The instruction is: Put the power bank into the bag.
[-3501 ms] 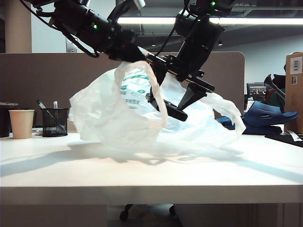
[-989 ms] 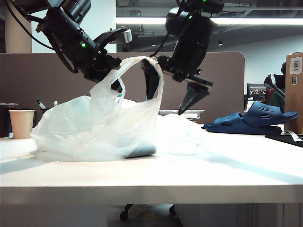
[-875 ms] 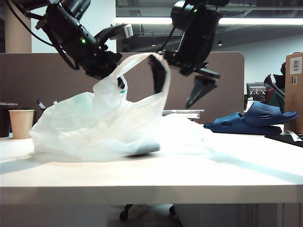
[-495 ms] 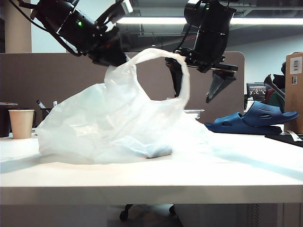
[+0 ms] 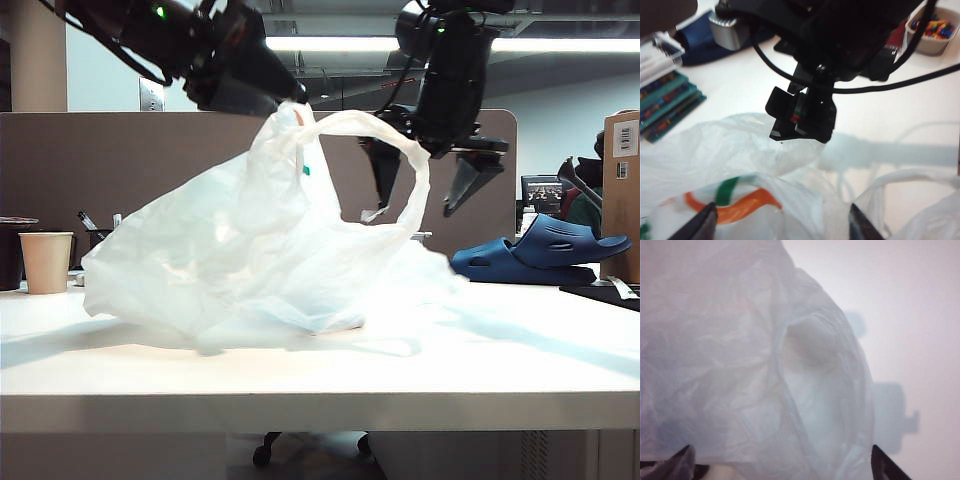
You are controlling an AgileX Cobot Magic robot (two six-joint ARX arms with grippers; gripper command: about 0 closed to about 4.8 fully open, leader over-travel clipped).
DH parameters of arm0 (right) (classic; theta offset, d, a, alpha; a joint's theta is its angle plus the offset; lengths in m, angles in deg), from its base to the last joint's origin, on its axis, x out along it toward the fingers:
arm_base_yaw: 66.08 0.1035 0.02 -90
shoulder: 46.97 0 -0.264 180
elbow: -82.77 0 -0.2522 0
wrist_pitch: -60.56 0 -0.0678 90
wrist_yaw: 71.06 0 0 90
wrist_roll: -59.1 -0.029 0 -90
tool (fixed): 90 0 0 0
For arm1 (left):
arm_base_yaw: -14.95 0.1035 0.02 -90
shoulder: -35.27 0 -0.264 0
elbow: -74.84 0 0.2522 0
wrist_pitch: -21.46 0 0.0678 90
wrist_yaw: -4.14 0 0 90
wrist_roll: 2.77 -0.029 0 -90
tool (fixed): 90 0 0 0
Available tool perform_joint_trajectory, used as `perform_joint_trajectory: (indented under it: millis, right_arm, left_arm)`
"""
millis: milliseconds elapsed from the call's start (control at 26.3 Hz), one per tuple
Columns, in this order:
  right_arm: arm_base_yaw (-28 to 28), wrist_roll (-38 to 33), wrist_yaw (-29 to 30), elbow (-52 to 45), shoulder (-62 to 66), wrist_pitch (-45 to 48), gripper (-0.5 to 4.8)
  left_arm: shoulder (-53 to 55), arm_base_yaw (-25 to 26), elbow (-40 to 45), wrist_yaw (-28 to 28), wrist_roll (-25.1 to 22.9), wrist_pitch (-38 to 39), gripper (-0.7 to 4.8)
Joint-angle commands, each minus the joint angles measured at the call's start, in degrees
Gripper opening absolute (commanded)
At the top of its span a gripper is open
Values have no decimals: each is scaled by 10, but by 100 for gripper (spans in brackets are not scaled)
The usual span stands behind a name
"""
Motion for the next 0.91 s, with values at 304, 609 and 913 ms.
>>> perform_joint_trajectory:
  millis: [304, 609, 913]
  right_arm:
    - [-40, 1, 2, 2, -36, -41, 479]
    - [-75, 21, 22, 2, -90, -75, 164]
    - [-113, 36, 28, -2, -146, -118, -9]
  left_arm:
    - [-36, -2, -1, 8, 2, 6, 315]
    - [-96, 2, -1, 360, -7, 7, 308]
    - [-169, 58, -1, 422, -16, 53, -5]
